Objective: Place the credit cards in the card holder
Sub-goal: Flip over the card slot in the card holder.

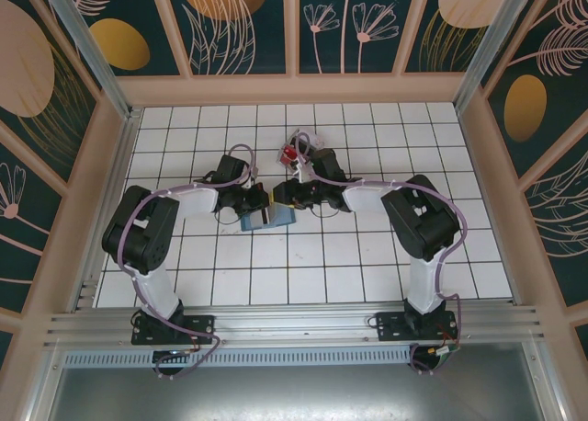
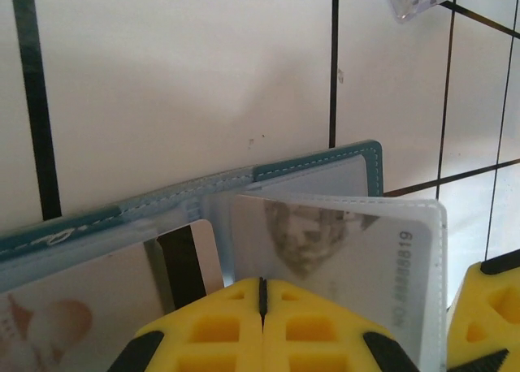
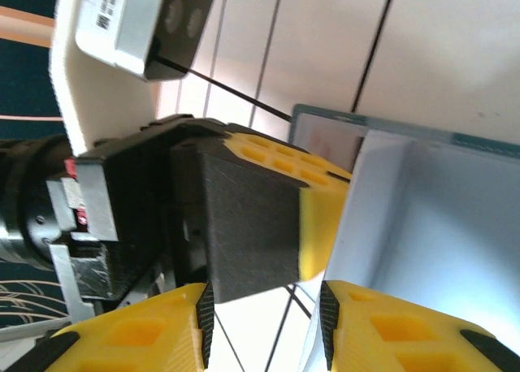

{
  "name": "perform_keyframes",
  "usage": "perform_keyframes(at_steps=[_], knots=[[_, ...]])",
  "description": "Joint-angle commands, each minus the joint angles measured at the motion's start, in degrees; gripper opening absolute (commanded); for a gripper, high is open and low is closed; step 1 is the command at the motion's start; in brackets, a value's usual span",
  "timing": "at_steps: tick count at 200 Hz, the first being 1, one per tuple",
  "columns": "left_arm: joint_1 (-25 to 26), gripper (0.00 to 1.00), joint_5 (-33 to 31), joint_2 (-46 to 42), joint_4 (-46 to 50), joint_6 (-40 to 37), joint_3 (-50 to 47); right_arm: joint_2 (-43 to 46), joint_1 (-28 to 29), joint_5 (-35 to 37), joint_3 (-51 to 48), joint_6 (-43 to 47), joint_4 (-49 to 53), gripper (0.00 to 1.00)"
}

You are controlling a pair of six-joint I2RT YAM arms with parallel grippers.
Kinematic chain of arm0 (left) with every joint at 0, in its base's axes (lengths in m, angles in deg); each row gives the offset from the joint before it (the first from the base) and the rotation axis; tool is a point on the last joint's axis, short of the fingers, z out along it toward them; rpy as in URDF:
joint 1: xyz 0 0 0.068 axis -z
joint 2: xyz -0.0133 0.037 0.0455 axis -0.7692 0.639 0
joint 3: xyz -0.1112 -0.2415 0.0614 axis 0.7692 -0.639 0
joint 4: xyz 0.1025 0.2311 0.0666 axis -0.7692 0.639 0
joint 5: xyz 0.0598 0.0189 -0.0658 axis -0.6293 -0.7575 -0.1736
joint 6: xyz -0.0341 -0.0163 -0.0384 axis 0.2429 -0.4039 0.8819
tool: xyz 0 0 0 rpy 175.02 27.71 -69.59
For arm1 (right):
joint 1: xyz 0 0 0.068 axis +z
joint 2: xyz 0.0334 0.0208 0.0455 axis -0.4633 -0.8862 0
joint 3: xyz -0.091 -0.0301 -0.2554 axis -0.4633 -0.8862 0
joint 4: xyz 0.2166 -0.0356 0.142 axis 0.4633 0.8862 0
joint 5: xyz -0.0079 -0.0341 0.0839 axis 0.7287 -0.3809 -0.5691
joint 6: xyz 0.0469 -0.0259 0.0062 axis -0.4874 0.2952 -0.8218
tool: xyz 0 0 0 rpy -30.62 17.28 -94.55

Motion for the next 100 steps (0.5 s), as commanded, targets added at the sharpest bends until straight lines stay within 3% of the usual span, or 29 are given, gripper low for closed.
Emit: perform_keyframes(at_steps=[1, 43, 100], knots=[[0.3, 0.00, -0.9, -2.3, 1.8, 0.2, 0.2, -2.3, 0.0, -3.4, -0.2, -2.5, -6.1, 0.42], [0.3, 0.00, -2.5, -4.8, 2.6, 0.9, -0.9, -5.9, 0.8, -4.9, 2.1, -3.2, -7.4, 0.42], [0.2, 0.08, -7.1, -9.2, 6.8, 0.2, -2.1, -7.4, 3.0, -3.9, 6.8, -0.5, -2.5, 0.42]])
